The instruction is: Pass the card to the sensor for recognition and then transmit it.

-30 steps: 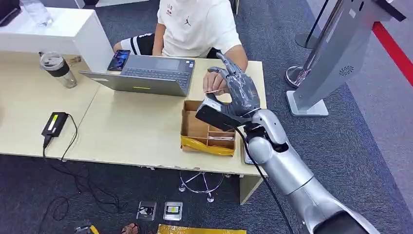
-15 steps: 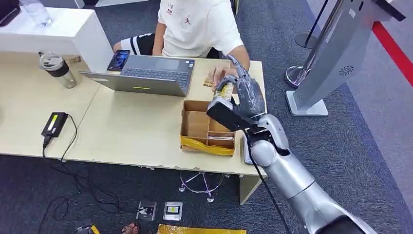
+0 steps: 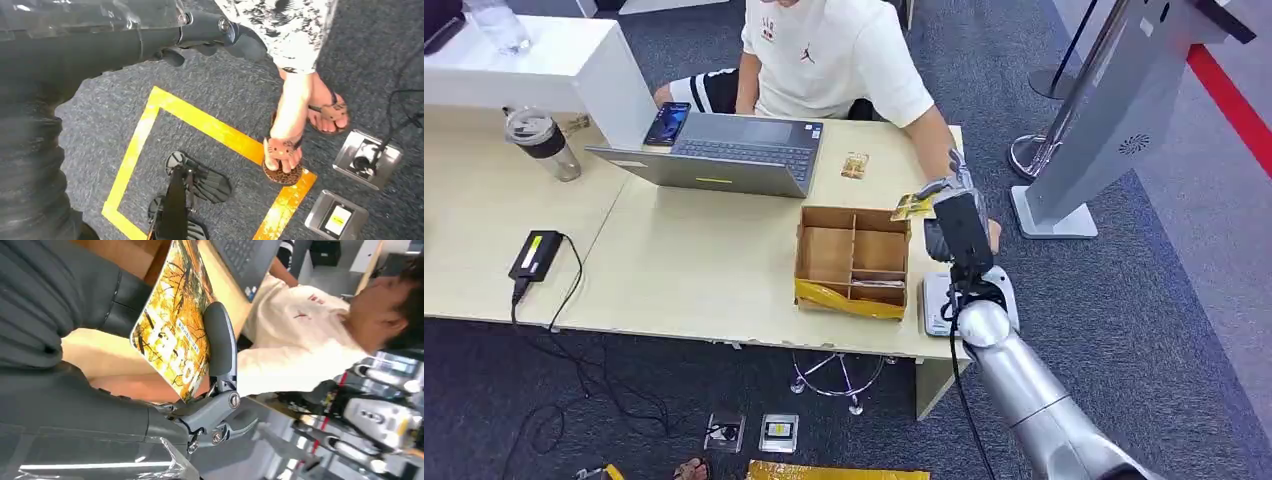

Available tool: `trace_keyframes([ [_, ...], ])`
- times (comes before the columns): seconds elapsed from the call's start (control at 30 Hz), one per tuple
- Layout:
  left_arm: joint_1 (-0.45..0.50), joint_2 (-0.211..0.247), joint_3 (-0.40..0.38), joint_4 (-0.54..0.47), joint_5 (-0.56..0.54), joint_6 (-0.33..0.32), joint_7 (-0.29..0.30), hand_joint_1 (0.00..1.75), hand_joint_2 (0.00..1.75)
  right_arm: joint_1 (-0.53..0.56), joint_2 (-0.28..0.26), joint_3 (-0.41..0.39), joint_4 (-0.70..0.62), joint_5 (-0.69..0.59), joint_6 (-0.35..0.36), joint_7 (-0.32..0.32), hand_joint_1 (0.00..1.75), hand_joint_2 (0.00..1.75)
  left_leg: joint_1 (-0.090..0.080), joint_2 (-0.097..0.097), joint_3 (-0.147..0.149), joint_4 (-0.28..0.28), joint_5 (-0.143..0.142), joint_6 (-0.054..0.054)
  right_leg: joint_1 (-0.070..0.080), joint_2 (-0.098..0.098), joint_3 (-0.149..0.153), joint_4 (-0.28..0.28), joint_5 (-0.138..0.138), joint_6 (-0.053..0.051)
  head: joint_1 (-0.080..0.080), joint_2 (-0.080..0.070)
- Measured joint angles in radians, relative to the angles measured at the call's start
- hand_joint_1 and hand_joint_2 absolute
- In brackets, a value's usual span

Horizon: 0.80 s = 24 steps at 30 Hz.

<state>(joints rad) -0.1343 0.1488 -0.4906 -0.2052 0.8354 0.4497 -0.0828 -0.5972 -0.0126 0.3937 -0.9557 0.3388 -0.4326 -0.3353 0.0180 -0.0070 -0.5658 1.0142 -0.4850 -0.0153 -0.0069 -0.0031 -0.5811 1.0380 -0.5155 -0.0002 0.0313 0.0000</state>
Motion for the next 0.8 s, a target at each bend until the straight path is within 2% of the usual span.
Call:
trace_keyframes([
  [0.27, 0.0, -0.016, 0.001, 0.0, 0.02, 0.038, 0.017, 0.0, 1.75, 0.01, 0.005, -0.027, 0.08, -0.07, 0.013, -0.022, 1.75, 1.75, 0.0, 0.001, 0.0, 0.0, 0.0, 0.0, 0.0, 0.0, 0.0, 0.0, 0.0, 0.0, 0.0, 0.0],
  [0.47, 0.0, -0.043, 0.004, 0.0, 0.053, 0.115, 0.025, 0.0, 1.75, 0.008, 0.035, -0.028, 0.14, -0.111, 0.021, -0.054, 1.75, 1.75, 0.0, 0.001, 0.0, 0.0, 0.0, 0.0, 0.0, 0.0, 0.0, 0.0, 0.0, 0.0, 0.0, 0.0],
  [0.63, -0.001, -0.074, 0.004, 0.0, 0.057, 0.166, 0.053, 0.0, 1.75, 0.005, 0.063, -0.028, 0.212, -0.123, -0.012, -0.107, 1.75, 1.75, 0.0, 0.001, 0.0, 0.0, 0.0, 0.0, 0.0, 0.0, 0.0, 0.0, 0.0, 0.0, 0.0, 0.0],
  [0.8, -0.001, -0.093, 0.004, 0.0, 0.058, 0.202, 0.075, 0.0, 1.75, 0.006, 0.079, -0.028, 0.275, -0.142, -0.026, -0.131, 1.75, 1.75, 0.0, 0.001, 0.0, 0.0, 0.0, 0.0, 0.0, 0.0, 0.0, 0.0, 0.0, 0.0, 0.0, 0.0],
])
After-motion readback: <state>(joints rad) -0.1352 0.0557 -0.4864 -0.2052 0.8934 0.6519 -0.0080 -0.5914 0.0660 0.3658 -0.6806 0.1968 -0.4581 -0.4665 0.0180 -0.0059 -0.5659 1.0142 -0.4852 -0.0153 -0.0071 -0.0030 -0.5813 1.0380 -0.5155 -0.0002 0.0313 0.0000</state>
